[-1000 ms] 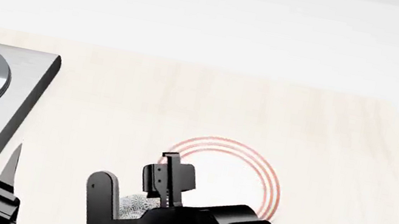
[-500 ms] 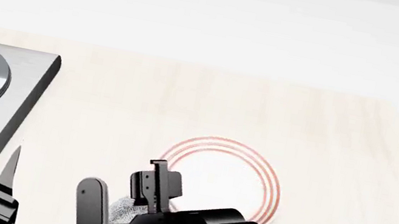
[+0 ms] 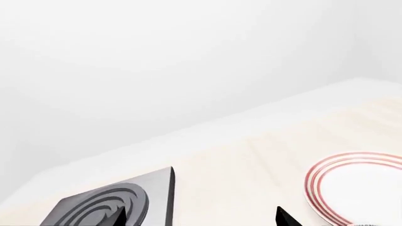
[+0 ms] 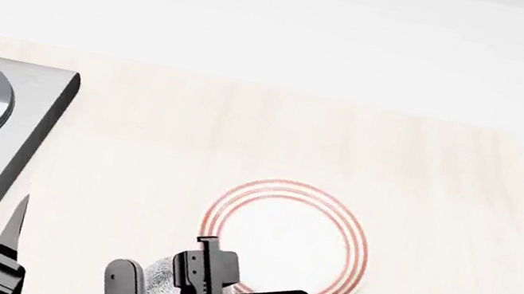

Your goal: Pick the akita bowl between the plate and the ramekin and place it on the plate.

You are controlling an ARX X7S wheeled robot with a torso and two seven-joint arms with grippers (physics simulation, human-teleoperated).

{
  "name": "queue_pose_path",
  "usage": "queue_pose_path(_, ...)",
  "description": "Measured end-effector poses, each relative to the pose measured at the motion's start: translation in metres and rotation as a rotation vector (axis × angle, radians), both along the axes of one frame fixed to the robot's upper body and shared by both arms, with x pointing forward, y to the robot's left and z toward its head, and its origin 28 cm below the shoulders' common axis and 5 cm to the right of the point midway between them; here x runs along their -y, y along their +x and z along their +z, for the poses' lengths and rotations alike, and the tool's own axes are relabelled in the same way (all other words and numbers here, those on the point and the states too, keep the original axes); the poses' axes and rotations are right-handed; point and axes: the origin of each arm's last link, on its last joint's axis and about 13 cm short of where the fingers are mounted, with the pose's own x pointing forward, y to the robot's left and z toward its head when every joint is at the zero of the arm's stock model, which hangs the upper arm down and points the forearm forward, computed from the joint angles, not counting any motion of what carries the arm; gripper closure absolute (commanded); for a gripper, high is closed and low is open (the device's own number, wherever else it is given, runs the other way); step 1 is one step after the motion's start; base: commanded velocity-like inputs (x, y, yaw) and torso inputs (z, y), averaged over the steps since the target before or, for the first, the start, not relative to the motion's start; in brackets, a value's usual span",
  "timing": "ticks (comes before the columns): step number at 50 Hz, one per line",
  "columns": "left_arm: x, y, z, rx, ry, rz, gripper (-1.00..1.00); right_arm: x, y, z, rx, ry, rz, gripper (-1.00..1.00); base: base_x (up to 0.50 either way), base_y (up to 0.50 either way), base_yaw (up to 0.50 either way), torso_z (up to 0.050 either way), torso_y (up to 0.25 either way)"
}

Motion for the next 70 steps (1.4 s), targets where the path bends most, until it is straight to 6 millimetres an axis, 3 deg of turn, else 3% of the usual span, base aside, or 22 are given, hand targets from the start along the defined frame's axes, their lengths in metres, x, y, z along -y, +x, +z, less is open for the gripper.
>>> queue_pose_path(13,0.0,0.0,-0.001,-0.003,0.0,-0.001,-1.0,0.002,0.004,-0.006,0.002,-0.013,-0.012,-1.0,0.0,0.0,0.0,0.0,0.0)
queue_pose_path(14,0.0,0.0,-0.001,-0.003,0.0,-0.001,-1.0,0.002,0.005,-0.006,0.005,-0.013,-0.013,1.0,0.0,0.0,0.0,0.0,0.0)
queue_pose_path(49,0.0,-0.001,0.0,-0.003,-0.002,-0.003,-1.0,0.002,0.007,-0.007,0.073,-0.007,0.005,1.0,0.0,0.0,0.0,0.0,0.0)
queue_pose_path(70,0.001,-0.003,0.0,-0.001,-0.004,-0.009,-1.0,0.001,0.0,0.031,0.213,-0.01,0.03,1.0,0.0,0.0,0.0,0.0,0.0)
